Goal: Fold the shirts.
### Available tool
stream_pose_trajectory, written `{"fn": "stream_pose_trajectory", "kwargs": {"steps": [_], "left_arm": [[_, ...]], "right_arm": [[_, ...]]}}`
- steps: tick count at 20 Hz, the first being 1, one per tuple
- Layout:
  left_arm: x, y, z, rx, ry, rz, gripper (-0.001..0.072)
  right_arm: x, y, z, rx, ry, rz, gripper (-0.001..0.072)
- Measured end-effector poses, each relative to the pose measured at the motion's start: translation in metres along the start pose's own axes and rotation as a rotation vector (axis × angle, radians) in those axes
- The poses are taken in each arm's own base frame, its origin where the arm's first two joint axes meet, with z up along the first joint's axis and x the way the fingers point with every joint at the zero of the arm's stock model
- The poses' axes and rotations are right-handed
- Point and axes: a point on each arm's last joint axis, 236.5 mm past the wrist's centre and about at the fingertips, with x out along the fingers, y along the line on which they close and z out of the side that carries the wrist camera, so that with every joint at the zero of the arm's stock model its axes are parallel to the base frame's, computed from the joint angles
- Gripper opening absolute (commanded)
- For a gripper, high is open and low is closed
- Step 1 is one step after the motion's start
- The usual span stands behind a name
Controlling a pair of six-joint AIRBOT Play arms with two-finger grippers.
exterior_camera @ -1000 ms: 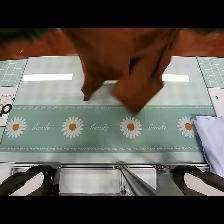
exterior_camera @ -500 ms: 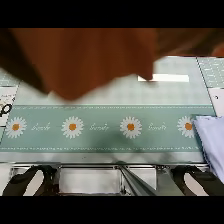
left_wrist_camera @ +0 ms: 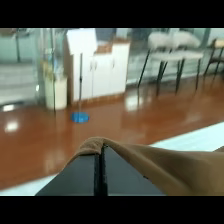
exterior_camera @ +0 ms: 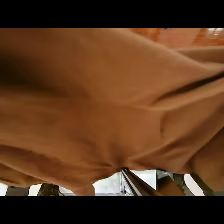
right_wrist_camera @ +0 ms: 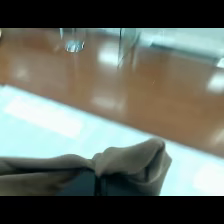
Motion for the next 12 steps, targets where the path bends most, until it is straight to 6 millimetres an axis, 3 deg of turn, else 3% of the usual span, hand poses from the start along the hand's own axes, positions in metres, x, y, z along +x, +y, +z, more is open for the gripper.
{"fn": "stream_pose_trajectory", "kwargs": {"steps": [4, 6, 12], "left_arm": [[0.032, 0.047, -0.065, -0.158, 0.175, 0.04, 0.0021], [0.054, 0.079, -0.11, -0.264, 0.266, 0.064, 0.0021], [0.124, 0.2, -0.282, -0.605, 0.475, 0.225, 0.0021]], "right_arm": [[0.066, -0.011, -0.052, 0.114, 0.157, 0.096, 0.004], [0.109, -0.017, -0.083, 0.183, 0.238, 0.162, 0.004], [0.247, -0.055, -0.171, 0.376, 0.411, 0.293, 0.004]]}}
